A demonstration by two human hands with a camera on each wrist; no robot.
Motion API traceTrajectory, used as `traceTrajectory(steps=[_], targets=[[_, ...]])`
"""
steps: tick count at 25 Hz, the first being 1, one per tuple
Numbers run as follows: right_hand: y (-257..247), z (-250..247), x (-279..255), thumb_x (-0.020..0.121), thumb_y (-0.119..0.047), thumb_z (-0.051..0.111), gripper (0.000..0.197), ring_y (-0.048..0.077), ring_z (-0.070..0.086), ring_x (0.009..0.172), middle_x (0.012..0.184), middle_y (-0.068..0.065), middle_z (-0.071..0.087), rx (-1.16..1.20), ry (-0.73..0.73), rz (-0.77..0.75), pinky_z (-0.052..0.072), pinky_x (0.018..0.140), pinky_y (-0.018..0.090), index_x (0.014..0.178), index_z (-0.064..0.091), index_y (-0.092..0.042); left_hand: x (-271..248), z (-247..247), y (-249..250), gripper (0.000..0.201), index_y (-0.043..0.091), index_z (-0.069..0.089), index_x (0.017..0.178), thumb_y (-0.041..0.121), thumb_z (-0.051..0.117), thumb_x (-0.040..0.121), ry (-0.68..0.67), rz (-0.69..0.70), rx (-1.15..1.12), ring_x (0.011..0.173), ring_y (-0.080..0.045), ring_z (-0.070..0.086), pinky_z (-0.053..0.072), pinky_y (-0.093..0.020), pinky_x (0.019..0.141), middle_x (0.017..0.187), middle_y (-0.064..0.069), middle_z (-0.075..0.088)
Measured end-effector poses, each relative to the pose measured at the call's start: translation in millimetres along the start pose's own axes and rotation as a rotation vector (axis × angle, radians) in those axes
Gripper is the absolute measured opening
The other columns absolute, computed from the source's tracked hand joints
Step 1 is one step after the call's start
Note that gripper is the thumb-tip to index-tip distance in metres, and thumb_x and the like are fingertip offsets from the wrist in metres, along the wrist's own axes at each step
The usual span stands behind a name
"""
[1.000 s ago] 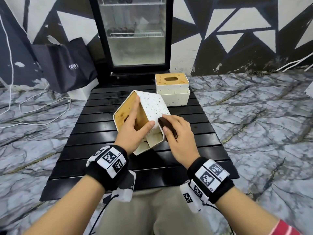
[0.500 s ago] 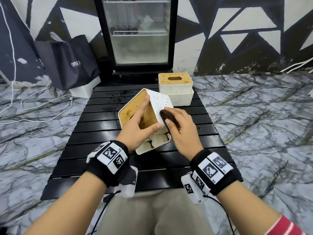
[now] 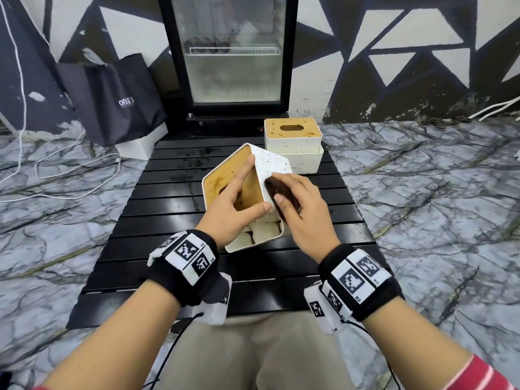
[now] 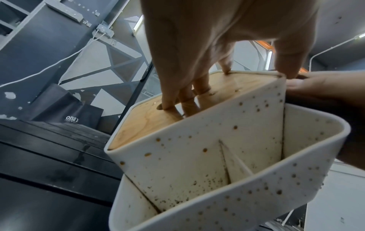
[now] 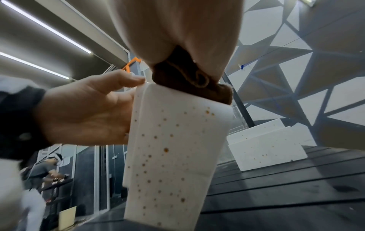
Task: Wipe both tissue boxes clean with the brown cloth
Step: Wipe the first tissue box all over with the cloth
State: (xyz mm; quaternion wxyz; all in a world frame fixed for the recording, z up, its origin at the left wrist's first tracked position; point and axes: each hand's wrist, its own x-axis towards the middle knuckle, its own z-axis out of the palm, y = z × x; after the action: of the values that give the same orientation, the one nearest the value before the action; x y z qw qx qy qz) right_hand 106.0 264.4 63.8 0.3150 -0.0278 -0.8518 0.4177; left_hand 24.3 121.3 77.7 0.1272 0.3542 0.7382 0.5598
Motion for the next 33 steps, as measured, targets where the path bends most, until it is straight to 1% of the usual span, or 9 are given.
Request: traceTrajectory(steps=[3,9,14,19,21,24,27,29,33], targets=[[-4,3,-5,0.088,-0.025,0.046,0.038,0.015,0.041,0.115,0.119,-0.012,0.048,-0.012,0.002,-0.026,0.027,0.098,0.014,0.126,0.051,-0.022,0,-1,1,0.085,0.053,0.019,0.141,0.044,0.067,0.071,-0.02,-0.003,0.011,0.138,-0.001,0.029,0.028,-0.037,0.116,0.15,0.021,0.03],[0,-2,1,0.089,-0.026,0.045,0.039,0.018,0.042,0.117,0.123,-0.006,0.051,0.004,0.005,-0.003,0.029,0.099,0.022,0.127,0.05,-0.023,1,2,3,0.083,0.051,0.019,0.142,0.033,0.069,0.078,-0.015,-0.01,0.041,0.138,-0.002,0.029,0.027,-0.028,0.115,0.147,0.023,0.029],[-7,3,-2,0.089,-0.023,0.045,0.038,0.016,0.041,0.115,0.122,-0.008,0.05,0.013,0.001,-0.021,0.029,0.099,0.023,0.126,0.051,-0.023,1,1,2,0.084,0.057,0.018,0.139,0.047,0.065,0.07,-0.038,0.006,0.021,0.138,-0.001,0.029,0.027,-0.038,0.116,0.151,0.02,0.028],[1,4,-4,0.089,-0.029,0.045,0.038,0.016,0.04,0.118,0.121,-0.01,0.048,0.017,0.014,0.009,0.03,0.102,0.025,0.126,0.05,-0.023,-3,-1,-1,0.085,0.063,0.018,0.135,0.046,0.067,0.067,0.008,0.003,-0.014,0.135,-0.007,0.037,0.033,-0.041,0.112,0.149,0.015,0.034],[1,7,-15,0.09,-0.038,0.04,0.04,0.011,0.037,0.12,0.121,-0.014,0.046,0.033,0.019,0.003,0.025,0.103,0.018,0.127,0.05,-0.024,-2,-2,-2,0.081,0.068,0.018,0.13,0.048,0.065,0.068,0.04,-0.014,-0.047,0.132,-0.009,0.042,0.04,-0.034,0.107,0.146,0.012,0.039],[-3,13,-26,0.09,-0.039,0.031,0.044,0.007,0.035,0.121,0.123,-0.014,0.045,0.038,0.028,-0.03,0.02,0.105,0.012,0.128,0.049,-0.023,-1,-5,-4,0.078,0.065,0.015,0.133,0.053,0.061,0.072,0.08,-0.036,-0.103,0.128,-0.008,0.044,0.045,-0.014,0.089,0.145,0.013,0.039],[-6,18,-22,0.09,-0.037,0.032,0.045,0.009,0.034,0.119,0.121,-0.012,0.045,0.013,0.034,-0.03,0.018,0.103,0.009,0.127,0.051,-0.021,-1,-8,-8,0.079,0.067,0.014,0.133,0.055,0.06,0.07,0.078,-0.033,-0.117,0.13,-0.008,0.043,0.041,-0.02,0.095,0.146,0.013,0.038],[-4,17,-12,0.089,-0.038,0.031,0.046,0.013,0.035,0.119,0.123,-0.007,0.048,-0.018,0.026,-0.028,0.02,0.102,0.014,0.127,0.051,-0.02,-1,-9,-9,0.078,0.067,0.014,0.131,0.054,0.061,0.07,0.069,-0.035,-0.131,0.129,-0.007,0.044,0.041,-0.022,0.098,0.145,0.013,0.04],[3,13,1,0.091,-0.033,0.035,0.041,0.014,0.036,0.116,0.127,-0.001,0.049,-0.052,0.029,0.023,0.024,0.099,0.023,0.127,0.051,-0.021,0,-9,-8,0.073,0.068,0.016,0.128,0.041,0.061,0.077,0.084,-0.051,-0.153,0.123,-0.009,0.05,0.047,-0.013,0.087,0.142,0.008,0.045]])
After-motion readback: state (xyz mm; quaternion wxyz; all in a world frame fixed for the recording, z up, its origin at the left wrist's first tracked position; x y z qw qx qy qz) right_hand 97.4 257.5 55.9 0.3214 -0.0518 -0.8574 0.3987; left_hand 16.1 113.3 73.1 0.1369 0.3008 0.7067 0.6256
